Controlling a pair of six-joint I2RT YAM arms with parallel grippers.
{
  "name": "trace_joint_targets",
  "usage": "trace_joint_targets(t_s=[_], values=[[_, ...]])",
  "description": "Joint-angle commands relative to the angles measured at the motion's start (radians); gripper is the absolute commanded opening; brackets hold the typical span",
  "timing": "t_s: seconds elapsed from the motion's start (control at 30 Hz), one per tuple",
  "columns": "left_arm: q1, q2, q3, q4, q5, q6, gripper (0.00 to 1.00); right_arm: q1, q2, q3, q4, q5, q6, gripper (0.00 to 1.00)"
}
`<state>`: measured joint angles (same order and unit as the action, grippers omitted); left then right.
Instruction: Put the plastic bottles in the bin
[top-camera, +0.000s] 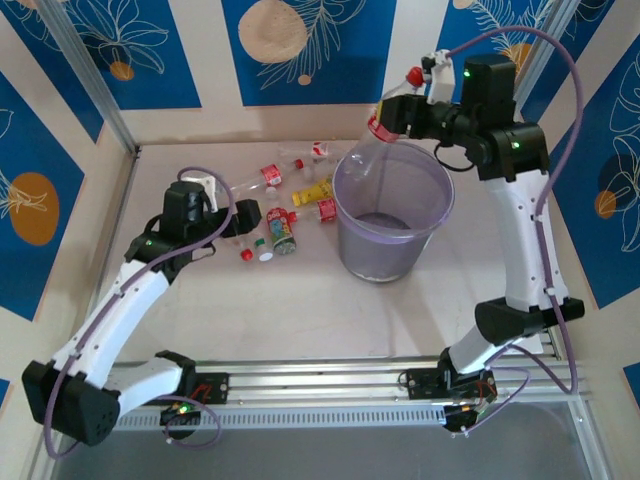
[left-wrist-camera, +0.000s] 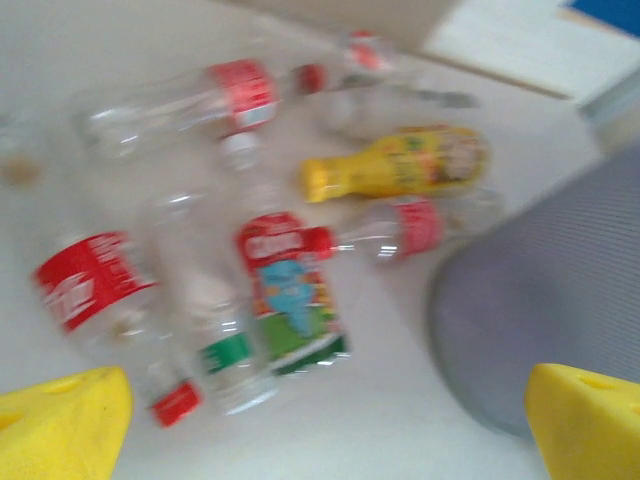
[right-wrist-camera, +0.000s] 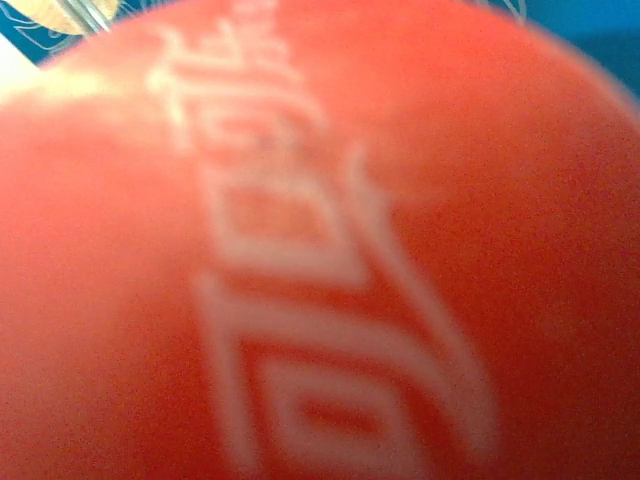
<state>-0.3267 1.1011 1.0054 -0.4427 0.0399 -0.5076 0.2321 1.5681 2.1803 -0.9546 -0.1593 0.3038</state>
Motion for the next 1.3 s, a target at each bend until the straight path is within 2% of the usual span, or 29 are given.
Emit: trace_joint_targets(t_s=[0.0,0.17,0.3,0.57,0.9,1.07,1.27], values=[[0.050,0.053,-0.043,-0.014,-0.109,-0.046,1.00,-0.041,-0.046,-0.089,-0.085,0.010,-0.047,0.43],[0.112,0.194,-0.072,0.097,-0.107,-0.073,0.99,-0.039,-0.072,-0.245,-0.086,0.042,-0.068,0.42],[0.138,0.281,-0.092,0.170,-0.107,-0.086,0.90,-0.013,-0.077,-0.329,-0.050,0.060,-0.076,0.41],[0.160,0.413,-0.084,0.215,-0.146,-0.089,0.87,0.036,-0.014,-0.447,-0.020,0.079,-0.083,0.41],[0.179,0.532,-0.076,0.264,-0.179,-0.101,0.84,0.046,0.041,-0.558,0.040,0.081,-0.063,0.43],[0.180,0.569,-0.067,0.279,-0.185,-0.105,0.82,0.046,0.061,-0.591,0.056,0.092,-0.065,0.46],[0.180,0.608,-0.057,0.290,-0.184,-0.106,0.78,0.043,0.065,-0.596,0.055,0.104,-0.075,0.62]])
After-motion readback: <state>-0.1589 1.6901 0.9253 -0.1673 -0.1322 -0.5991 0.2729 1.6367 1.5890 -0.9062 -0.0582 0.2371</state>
